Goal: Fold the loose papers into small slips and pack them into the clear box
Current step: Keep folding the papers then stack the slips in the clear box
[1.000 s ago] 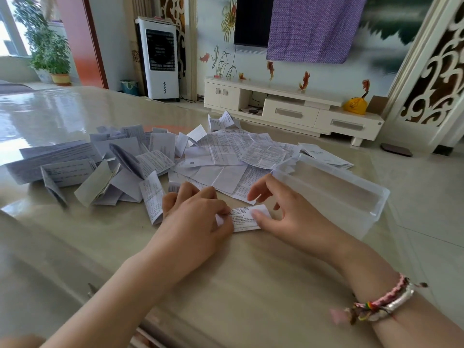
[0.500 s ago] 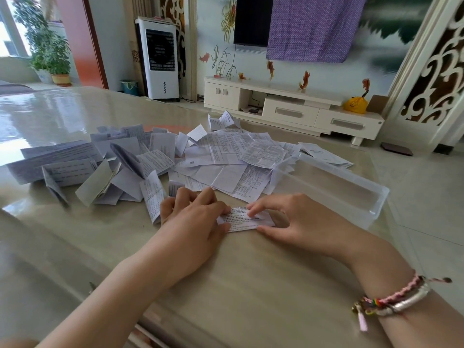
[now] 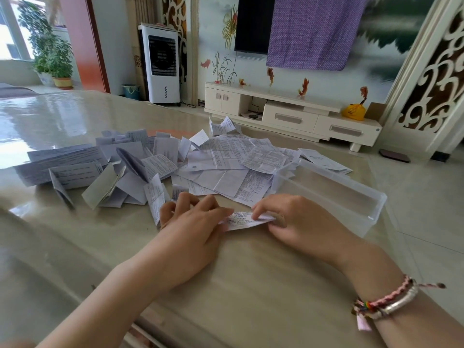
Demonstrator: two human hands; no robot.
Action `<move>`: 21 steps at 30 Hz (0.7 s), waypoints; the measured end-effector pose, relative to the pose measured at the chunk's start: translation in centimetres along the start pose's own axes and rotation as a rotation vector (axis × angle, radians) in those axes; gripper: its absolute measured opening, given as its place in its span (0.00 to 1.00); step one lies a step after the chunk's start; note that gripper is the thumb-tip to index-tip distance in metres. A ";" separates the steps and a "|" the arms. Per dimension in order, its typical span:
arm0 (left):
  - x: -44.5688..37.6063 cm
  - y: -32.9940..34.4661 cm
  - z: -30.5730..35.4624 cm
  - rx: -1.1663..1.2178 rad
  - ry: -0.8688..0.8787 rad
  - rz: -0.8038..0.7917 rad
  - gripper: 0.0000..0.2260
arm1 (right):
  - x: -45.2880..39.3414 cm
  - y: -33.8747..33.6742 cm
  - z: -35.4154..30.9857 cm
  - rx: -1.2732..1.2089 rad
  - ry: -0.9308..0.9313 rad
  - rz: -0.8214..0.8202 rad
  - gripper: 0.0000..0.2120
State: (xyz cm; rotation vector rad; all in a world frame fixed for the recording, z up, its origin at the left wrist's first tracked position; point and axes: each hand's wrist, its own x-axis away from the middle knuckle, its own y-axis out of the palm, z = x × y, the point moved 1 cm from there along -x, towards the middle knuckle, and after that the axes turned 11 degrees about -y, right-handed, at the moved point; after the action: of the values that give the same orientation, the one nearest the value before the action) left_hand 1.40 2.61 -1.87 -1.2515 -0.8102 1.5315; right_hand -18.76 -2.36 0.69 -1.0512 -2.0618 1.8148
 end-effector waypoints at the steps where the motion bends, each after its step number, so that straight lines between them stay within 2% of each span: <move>1: 0.0 -0.2 0.0 0.018 -0.004 0.006 0.20 | 0.0 0.0 0.0 -0.019 0.000 0.023 0.12; 5: -0.2 -0.2 -0.8 0.053 0.064 0.102 0.14 | -0.1 -0.3 -0.2 -0.080 -0.042 0.103 0.11; 8: -0.5 -0.1 -1.0 0.031 0.134 0.134 0.11 | 0.1 -0.7 -0.8 -0.258 -0.022 0.147 0.09; 12: -0.5 0.2 -1.0 0.067 0.133 0.103 0.13 | 0.4 -1.1 -1.8 -0.380 -0.038 0.108 0.07; 17: -0.2 0.0 -0.8 0.078 0.124 -0.067 0.20 | 0.1 -1.0 -2.4 -0.442 -0.058 0.048 0.03; 19: -0.1 0.1 -0.9 0.081 0.099 -0.055 0.20 | 0.0 -0.7 -2.2 -0.486 -0.027 0.022 0.04; 21: -0.2 -0.1 -1.0 0.100 0.035 0.007 0.15 | -0.4 -0.2 -1.9 -0.519 0.024 0.015 0.03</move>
State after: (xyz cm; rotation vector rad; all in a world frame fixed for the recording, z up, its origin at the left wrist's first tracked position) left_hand 2.41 2.41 -1.99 -1.2057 -0.6985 1.5326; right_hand -17.43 -1.07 1.39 -1.1930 -2.5856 1.2838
